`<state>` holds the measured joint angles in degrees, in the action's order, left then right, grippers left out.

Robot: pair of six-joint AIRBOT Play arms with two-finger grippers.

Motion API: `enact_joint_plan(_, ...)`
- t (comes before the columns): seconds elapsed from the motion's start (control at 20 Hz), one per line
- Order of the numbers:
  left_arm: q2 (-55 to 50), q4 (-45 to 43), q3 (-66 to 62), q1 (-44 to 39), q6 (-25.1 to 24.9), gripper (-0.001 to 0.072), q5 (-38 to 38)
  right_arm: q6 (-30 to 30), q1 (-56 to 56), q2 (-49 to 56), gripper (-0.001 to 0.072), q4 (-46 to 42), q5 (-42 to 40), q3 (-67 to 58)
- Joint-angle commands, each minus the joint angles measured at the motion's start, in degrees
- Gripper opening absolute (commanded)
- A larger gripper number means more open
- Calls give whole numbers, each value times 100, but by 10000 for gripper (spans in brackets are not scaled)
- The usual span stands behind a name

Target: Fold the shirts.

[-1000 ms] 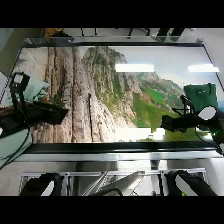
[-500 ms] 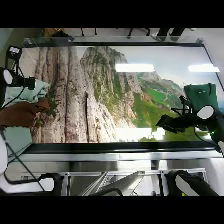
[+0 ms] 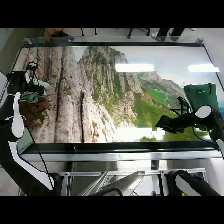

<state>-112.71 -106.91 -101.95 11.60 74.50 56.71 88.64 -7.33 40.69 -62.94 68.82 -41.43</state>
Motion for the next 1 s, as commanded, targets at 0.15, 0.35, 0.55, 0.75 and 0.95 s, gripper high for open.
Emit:
enact_joint_plan(0.15,-144,4,-656,-122,-2,15,592,-2,7,151,482,7,-4,2)
enact_joint_plan(0.35,463,68,-1749,-660,560,15,898,-37,7,195,482,26,-7,2)
enact_joint_plan(0.55,1895,1088,-1346,-1552,804,15,802,-254,4,195,482,20,0,-20)
enact_joint_plan(0.75,2898,2677,-662,-2608,804,15,1508,-490,4,181,482,20,31,-195)
enact_joint_plan(0.95,3169,2743,229,-3600,1156,16,1528,-490,4,122,482,22,72,-254)
